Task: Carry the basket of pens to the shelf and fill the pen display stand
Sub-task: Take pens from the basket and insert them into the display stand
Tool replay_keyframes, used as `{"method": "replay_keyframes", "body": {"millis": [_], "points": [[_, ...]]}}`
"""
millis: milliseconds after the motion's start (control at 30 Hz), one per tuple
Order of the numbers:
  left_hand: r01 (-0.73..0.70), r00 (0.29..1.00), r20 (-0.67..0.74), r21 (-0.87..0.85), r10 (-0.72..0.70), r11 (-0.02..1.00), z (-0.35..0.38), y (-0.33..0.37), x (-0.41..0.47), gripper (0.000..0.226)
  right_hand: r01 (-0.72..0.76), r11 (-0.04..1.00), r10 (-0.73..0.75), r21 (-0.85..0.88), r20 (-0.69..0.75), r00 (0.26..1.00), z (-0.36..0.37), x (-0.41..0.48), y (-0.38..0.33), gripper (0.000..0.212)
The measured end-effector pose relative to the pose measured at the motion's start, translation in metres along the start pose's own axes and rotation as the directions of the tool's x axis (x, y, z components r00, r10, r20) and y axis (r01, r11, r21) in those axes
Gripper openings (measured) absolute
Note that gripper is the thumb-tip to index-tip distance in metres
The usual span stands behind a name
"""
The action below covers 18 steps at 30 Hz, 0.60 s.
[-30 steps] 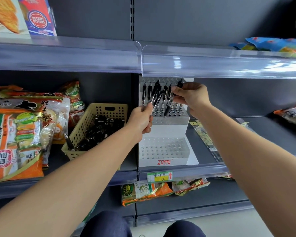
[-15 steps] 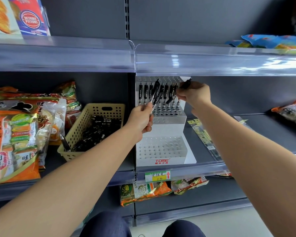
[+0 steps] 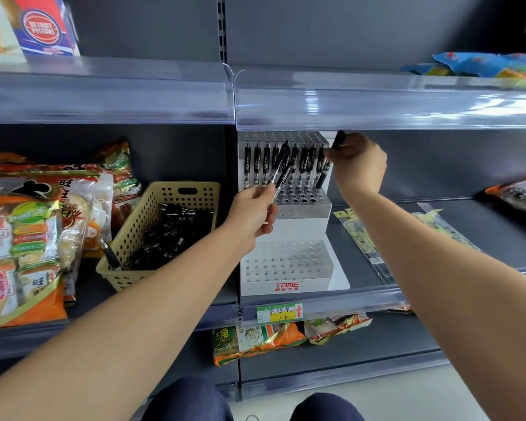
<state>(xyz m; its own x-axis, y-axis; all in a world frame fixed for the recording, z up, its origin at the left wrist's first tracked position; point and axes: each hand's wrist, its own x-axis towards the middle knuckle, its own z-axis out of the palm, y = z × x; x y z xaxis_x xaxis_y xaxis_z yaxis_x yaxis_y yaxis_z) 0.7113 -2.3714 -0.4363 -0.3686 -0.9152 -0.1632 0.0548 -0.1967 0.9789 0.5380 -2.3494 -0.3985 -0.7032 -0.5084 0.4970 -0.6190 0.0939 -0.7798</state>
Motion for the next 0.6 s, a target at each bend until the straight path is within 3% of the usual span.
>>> {"method": "replay_keyframes", "body": {"millis": [367, 600], "points": [[-0.025, 0.999, 0.021, -0.023, 0.026, 0.999, 0.003, -0.002, 0.006, 0.013, 0.022, 0.997, -0.018, -0.075, 0.056, 0.998, 0.009, 0.006, 0.012, 0.019], [-0.028, 0.999, 0.037, -0.008, 0.028, 1.000, 0.004, -0.005, 0.009, 0.013, -0.030, 0.989, 0.047, -0.146, 0.110, 0.993, 0.017, 0.007, 0.023, 0.019]]}}
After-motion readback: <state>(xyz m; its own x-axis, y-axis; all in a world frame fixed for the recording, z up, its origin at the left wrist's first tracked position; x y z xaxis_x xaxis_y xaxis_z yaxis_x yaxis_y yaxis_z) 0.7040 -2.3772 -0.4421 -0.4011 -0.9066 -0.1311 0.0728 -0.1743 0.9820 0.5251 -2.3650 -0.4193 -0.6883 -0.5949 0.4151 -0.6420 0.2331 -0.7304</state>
